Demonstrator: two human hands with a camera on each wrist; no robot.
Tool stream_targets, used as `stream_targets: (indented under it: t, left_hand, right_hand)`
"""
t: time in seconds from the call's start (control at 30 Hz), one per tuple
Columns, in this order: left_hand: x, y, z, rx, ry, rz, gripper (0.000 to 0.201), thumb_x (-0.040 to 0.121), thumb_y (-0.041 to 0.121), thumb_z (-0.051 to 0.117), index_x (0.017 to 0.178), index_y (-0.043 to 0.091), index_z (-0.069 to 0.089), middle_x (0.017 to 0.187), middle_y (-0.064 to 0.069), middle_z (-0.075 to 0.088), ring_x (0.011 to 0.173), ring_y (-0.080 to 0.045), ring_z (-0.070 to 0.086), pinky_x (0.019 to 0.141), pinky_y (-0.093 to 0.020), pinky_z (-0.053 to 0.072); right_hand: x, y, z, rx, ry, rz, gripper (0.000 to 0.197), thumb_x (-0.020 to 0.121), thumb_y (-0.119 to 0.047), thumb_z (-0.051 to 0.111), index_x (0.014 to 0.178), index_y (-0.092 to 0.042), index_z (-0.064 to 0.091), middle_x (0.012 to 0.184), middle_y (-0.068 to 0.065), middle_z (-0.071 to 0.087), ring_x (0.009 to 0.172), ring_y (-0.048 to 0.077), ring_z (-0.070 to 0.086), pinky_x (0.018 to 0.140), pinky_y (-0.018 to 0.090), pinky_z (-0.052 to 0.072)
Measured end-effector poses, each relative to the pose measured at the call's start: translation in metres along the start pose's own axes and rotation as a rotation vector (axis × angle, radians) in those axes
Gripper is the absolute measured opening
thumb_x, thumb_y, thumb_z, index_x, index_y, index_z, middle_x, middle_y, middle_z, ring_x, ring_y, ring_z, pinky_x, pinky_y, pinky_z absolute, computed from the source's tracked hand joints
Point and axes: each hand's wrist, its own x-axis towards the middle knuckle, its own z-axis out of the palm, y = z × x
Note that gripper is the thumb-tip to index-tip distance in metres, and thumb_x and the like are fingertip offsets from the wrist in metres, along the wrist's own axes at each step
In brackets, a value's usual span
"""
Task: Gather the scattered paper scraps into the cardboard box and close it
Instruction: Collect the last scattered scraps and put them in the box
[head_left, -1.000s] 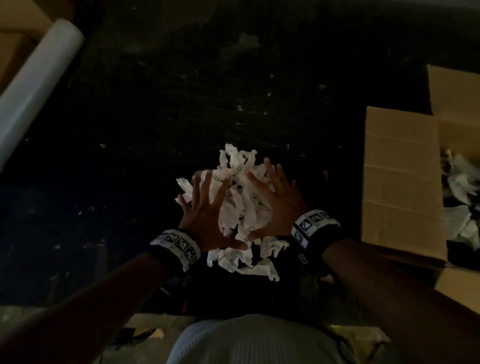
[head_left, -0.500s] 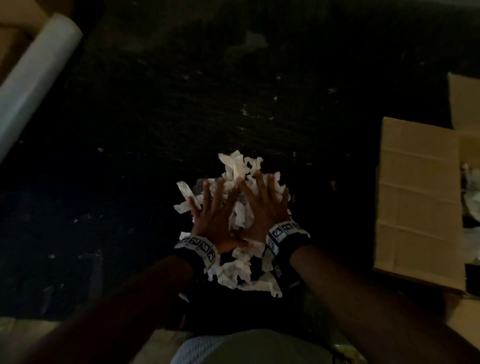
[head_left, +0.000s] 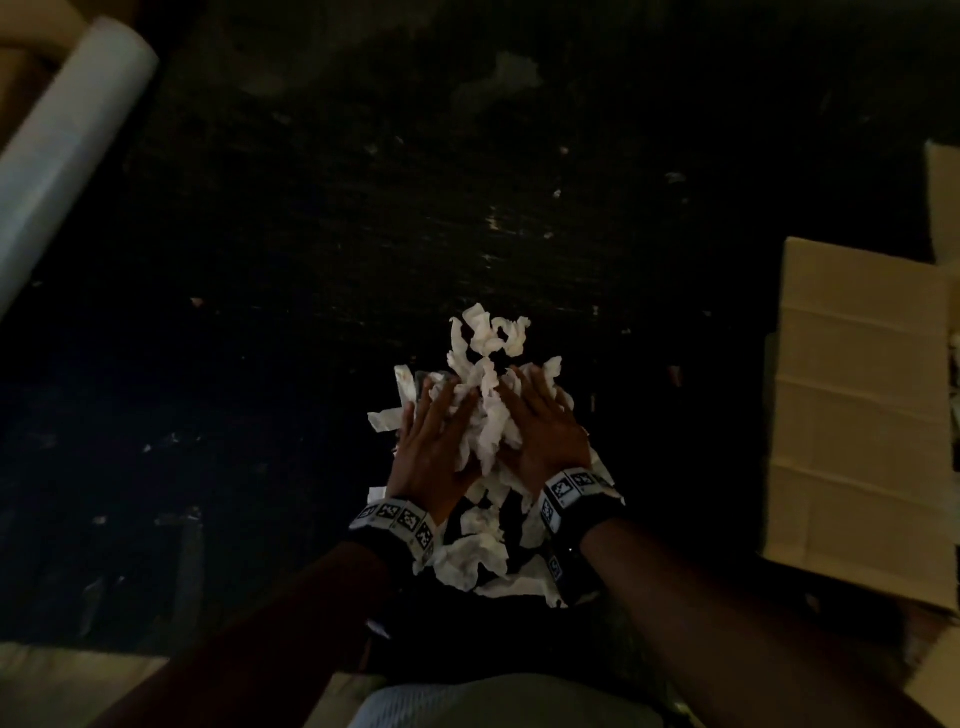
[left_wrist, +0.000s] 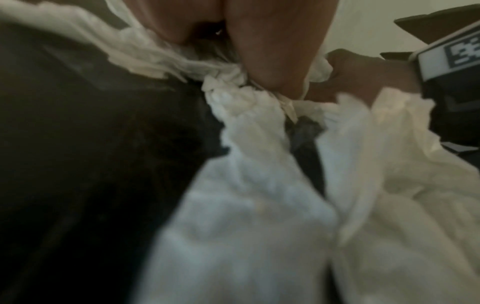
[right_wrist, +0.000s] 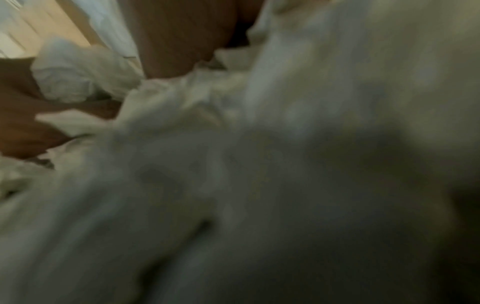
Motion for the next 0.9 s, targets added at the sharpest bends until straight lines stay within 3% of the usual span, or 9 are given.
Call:
stream_targets:
  t: [0.1, 0.2, 0.37, 0.47, 0.6, 0.67, 0.77, 0.83, 0.9]
  left_hand:
    - [0.001, -0.001, 0.005, -0.017, 0.065, 0.029, 0.097, 0.081, 0.025, 0.078, 0.158, 0.028, 0.019, 0.167, -0.006, 0.014, 0.155, -0.031, 0.006, 0.121, -0.059, 0.021]
    - [0.002, -0.004, 0.009, -0.021, 0.063, 0.019, 0.109, 0.078, 0.018, 0.083, 0.157, 0.03, 0.009, 0.167, -0.008, 0.016, 0.155, -0.03, 0.007, 0.123, -0.055, 0.018]
    - [0.002, -0.003, 0.009, -0.042, 0.061, -0.001, 0.102, 0.076, 0.018, 0.085, 0.158, 0.023, 0.026, 0.168, -0.004, 0.015, 0.156, -0.025, 0.004, 0.124, -0.051, 0.014]
    - [0.003, 0.004, 0.002, -0.072, 0.047, -0.04, 0.099, 0.076, 0.014, 0.082, 0.157, 0.022, 0.026, 0.166, 0.005, 0.009, 0.155, -0.017, -0.005, 0.125, -0.052, 0.011]
    - [0.001, 0.019, -0.01, -0.178, 0.033, -0.15, 0.103, 0.081, 0.015, 0.08, 0.159, 0.018, 0.013, 0.153, 0.018, 0.0, 0.145, -0.005, -0.009, 0.12, -0.041, 0.007]
    - [0.002, 0.017, -0.009, -0.189, 0.026, -0.142, 0.105, 0.082, 0.015, 0.079, 0.16, 0.018, 0.009, 0.156, 0.016, -0.001, 0.148, -0.008, -0.011, 0.122, -0.042, 0.005]
    - [0.003, 0.005, -0.003, -0.076, 0.016, -0.032, 0.102, 0.08, 0.014, 0.077, 0.16, 0.018, 0.014, 0.164, 0.005, 0.0, 0.155, -0.02, -0.008, 0.126, -0.051, 0.006]
    - [0.003, 0.003, 0.0, -0.074, 0.024, -0.016, 0.098, 0.079, 0.012, 0.078, 0.158, 0.017, 0.021, 0.167, -0.001, 0.007, 0.156, -0.024, -0.004, 0.125, -0.052, 0.009]
    - [0.002, 0.007, -0.002, -0.217, 0.031, -0.109, 0.095, 0.076, 0.012, 0.079, 0.154, 0.021, 0.025, 0.164, 0.0, 0.017, 0.154, -0.028, 0.013, 0.122, -0.055, 0.023]
  right_hand:
    - [-0.001, -0.004, 0.001, 0.011, 0.134, -0.012, 0.091, 0.072, -0.038, 0.085, 0.149, -0.022, 0.038, 0.154, 0.011, 0.042, 0.143, 0.027, 0.034, 0.103, 0.052, 0.046]
    - [-0.002, -0.006, 0.003, 0.02, 0.184, -0.018, 0.094, 0.068, -0.031, 0.089, 0.146, -0.022, 0.038, 0.147, 0.013, 0.05, 0.135, 0.033, 0.048, 0.096, 0.051, 0.051]
    - [-0.003, -0.007, 0.0, 0.053, 0.118, 0.035, 0.082, 0.076, -0.029, 0.083, 0.148, -0.022, 0.044, 0.155, 0.013, 0.04, 0.142, 0.032, 0.039, 0.104, 0.05, 0.044]
    - [-0.006, -0.01, -0.009, 0.133, 0.039, 0.068, 0.079, 0.086, -0.03, 0.073, 0.154, -0.028, 0.032, 0.163, 0.007, 0.022, 0.149, 0.028, 0.024, 0.112, 0.047, 0.033]
    - [-0.002, -0.017, -0.017, 0.215, -0.006, 0.191, 0.106, 0.081, -0.031, 0.078, 0.156, -0.042, 0.004, 0.165, 0.0, 0.018, 0.146, 0.028, 0.029, 0.11, 0.049, 0.041]
    - [0.0, -0.02, -0.019, 0.173, 0.001, 0.17, 0.115, 0.081, -0.031, 0.079, 0.152, -0.048, -0.011, 0.164, 0.001, 0.021, 0.145, 0.028, 0.032, 0.109, 0.048, 0.042]
    - [0.002, -0.023, -0.021, 0.016, 0.056, 0.036, 0.108, 0.087, -0.041, 0.071, 0.152, -0.048, -0.015, 0.163, 0.005, 0.025, 0.147, 0.026, 0.028, 0.109, 0.046, 0.039]
    - [0.004, -0.019, -0.018, -0.036, 0.031, -0.024, 0.093, 0.092, -0.045, 0.06, 0.153, -0.049, -0.011, 0.164, 0.005, 0.02, 0.151, 0.025, 0.018, 0.113, 0.047, 0.035]
    - [0.004, -0.012, -0.012, -0.032, -0.027, -0.044, 0.087, 0.09, -0.044, 0.06, 0.156, -0.045, 0.003, 0.165, 0.003, 0.016, 0.152, 0.025, 0.012, 0.118, 0.047, 0.028]
